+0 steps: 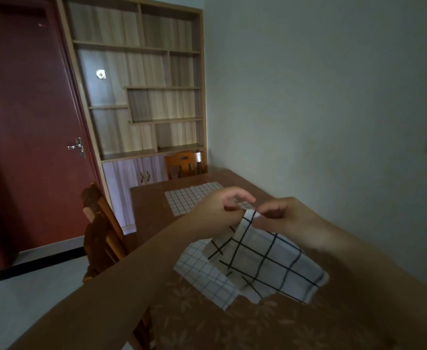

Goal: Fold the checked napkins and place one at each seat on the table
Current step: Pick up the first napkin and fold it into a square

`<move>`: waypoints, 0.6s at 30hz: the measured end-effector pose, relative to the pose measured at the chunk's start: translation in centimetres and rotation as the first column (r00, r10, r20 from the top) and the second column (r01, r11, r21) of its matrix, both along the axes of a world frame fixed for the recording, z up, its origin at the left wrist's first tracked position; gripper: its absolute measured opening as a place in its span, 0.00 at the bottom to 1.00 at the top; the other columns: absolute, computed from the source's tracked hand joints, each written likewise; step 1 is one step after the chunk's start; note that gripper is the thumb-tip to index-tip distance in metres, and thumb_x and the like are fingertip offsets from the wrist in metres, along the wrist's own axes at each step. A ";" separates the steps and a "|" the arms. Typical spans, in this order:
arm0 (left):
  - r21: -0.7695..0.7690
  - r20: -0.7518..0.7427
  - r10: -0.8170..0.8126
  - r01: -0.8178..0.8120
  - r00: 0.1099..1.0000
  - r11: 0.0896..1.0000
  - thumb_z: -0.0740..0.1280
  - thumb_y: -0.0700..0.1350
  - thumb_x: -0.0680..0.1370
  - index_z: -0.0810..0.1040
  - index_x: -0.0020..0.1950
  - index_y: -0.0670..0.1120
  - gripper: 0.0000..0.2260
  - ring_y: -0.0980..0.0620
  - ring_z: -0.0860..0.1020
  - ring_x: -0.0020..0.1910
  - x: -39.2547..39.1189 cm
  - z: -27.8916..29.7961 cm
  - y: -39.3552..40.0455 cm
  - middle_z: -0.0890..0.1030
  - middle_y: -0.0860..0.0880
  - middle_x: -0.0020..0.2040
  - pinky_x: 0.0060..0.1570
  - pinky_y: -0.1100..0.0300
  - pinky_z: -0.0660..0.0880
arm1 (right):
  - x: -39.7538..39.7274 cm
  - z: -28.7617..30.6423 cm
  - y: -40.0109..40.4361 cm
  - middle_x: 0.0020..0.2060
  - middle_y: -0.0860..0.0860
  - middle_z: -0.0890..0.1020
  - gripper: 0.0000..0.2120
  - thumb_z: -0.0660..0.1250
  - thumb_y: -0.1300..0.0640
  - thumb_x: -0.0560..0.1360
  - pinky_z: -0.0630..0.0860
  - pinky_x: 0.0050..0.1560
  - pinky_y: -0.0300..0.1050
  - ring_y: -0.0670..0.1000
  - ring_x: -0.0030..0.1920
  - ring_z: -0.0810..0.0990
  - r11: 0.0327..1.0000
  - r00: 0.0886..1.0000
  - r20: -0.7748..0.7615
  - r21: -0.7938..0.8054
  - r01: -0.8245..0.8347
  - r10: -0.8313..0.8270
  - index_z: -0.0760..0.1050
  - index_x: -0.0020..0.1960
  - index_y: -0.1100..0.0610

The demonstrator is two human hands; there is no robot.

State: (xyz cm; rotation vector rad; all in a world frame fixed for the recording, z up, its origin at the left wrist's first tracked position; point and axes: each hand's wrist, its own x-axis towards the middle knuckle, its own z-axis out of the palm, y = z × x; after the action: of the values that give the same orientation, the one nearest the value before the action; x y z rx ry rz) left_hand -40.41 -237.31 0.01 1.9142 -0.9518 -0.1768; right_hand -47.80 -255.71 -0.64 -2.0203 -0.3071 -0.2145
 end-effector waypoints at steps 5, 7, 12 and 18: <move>-0.012 -0.108 0.081 -0.083 0.991 0.997 0.64 0.52 0.80 0.82 0.54 0.45 0.13 0.51 0.82 0.46 0.0 -0.3 0.9 0.84 0.46 0.47 0.47 0.58 0.79 | -0.3 0.0 -0.1 0.34 0.50 0.85 0.05 0.70 0.61 0.75 0.75 0.35 0.33 0.44 0.34 0.82 0.962 0.976 0.089 0.206 0.179 -0.200 0.83 0.41 0.59; -0.077 -0.244 0.018 -0.038 0.970 0.996 0.63 0.51 0.80 0.82 0.55 0.42 0.15 0.48 0.83 0.47 0.0 -0.5 1.5 0.83 0.42 0.50 0.50 0.55 0.80 | -0.3 0.0 -0.1 0.34 0.50 0.85 0.06 0.69 0.61 0.75 0.75 0.33 0.32 0.44 0.34 0.82 0.949 0.951 0.148 0.209 0.237 -0.271 0.82 0.40 0.58; -0.131 -0.121 0.047 -0.063 0.992 0.989 0.68 0.42 0.78 0.81 0.55 0.42 0.08 0.46 0.83 0.49 0.2 -1.2 1.3 0.83 0.43 0.51 0.51 0.48 0.81 | -0.2 -0.5 -0.2 0.37 0.43 0.83 0.05 0.69 0.62 0.75 0.75 0.33 0.31 0.42 0.35 0.81 0.922 0.894 0.237 0.178 0.345 -0.380 0.79 0.47 0.53; -0.106 -0.077 0.038 -0.046 0.996 0.993 0.64 0.42 0.80 0.80 0.54 0.37 0.09 0.35 0.78 0.50 0.3 -0.7 1.4 0.80 0.33 0.50 0.53 0.40 0.76 | -1.2 1.1 -1.8 0.44 0.51 0.81 0.09 0.68 0.59 0.76 0.79 0.34 0.50 0.52 0.33 0.80 0.953 0.935 0.333 -0.221 0.205 -0.124 0.77 0.53 0.47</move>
State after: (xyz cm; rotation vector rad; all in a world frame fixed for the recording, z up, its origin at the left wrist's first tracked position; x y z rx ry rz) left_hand -40.15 -235.88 -0.73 1.8140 -0.8541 -0.1675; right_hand -49.03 -257.48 0.48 -2.2666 -0.3787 -0.6387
